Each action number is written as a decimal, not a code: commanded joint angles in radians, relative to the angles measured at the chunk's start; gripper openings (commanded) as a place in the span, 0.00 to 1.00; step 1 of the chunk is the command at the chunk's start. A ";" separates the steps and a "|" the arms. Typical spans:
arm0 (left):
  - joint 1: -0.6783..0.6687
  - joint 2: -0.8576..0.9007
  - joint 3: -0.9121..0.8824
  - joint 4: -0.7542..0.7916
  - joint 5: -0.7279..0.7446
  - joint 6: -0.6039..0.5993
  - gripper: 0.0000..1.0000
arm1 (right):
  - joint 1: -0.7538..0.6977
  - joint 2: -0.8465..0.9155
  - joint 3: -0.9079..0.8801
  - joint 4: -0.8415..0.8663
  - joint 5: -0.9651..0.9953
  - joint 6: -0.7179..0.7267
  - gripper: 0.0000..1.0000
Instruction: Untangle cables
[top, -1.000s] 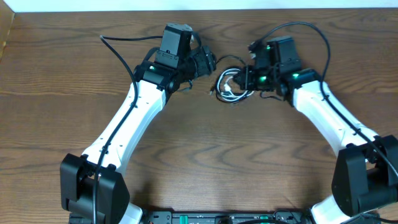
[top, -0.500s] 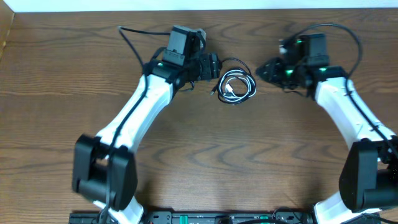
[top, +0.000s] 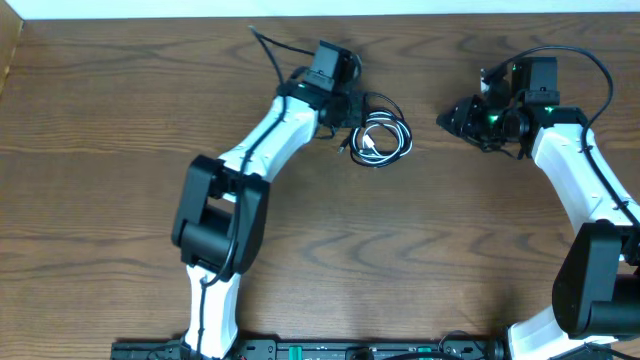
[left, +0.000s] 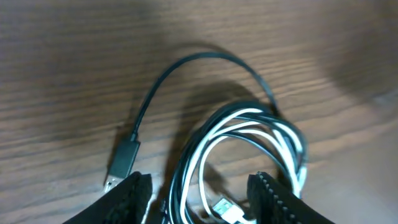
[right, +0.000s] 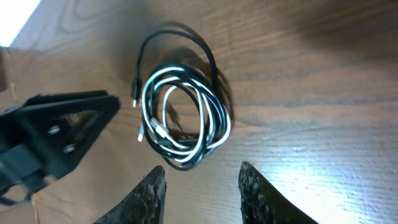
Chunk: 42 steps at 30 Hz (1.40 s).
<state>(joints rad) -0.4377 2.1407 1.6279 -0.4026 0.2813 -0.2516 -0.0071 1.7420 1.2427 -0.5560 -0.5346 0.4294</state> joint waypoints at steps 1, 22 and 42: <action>-0.019 0.051 0.017 0.016 -0.070 0.042 0.51 | 0.016 -0.023 0.014 -0.023 0.036 -0.032 0.35; -0.048 0.130 0.013 0.011 -0.189 0.091 0.20 | 0.022 -0.023 0.014 -0.043 0.035 -0.079 0.40; -0.045 -0.265 0.013 -0.214 0.053 0.129 0.07 | 0.178 -0.023 0.014 0.094 0.026 -0.108 0.57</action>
<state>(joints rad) -0.4854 1.9392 1.6276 -0.5877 0.2256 -0.1490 0.1532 1.7416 1.2427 -0.4770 -0.5007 0.3267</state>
